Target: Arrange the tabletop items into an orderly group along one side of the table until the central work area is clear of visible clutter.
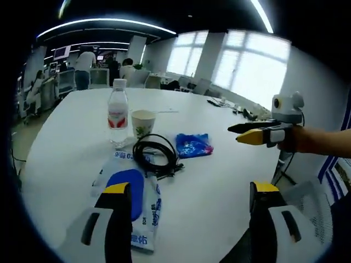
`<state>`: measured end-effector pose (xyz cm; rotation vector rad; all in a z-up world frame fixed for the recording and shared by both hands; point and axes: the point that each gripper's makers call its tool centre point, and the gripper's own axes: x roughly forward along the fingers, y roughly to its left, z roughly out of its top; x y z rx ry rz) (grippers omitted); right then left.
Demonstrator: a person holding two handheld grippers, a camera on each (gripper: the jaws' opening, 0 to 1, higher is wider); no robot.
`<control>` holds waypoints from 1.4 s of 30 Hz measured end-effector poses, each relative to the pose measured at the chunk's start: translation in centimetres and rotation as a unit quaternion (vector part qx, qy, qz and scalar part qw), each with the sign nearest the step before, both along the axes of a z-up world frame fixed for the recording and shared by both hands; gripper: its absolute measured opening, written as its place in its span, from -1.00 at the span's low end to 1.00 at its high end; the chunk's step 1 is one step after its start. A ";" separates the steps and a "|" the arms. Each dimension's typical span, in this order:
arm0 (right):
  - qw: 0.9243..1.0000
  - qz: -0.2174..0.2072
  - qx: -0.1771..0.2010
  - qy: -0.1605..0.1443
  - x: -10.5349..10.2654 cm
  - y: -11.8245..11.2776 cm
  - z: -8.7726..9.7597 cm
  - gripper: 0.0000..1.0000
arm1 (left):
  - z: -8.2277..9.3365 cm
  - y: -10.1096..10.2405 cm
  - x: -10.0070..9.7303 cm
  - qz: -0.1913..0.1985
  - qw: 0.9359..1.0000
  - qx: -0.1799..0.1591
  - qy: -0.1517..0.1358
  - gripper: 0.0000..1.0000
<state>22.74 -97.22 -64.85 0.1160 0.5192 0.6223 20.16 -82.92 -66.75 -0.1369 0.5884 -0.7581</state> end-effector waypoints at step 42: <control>0.974 -0.111 -0.118 0.159 9.1 3.2 -10.8 -0.66 | -4.6 8.3 1.4 0.171 0.983 0.017 0.061 0.63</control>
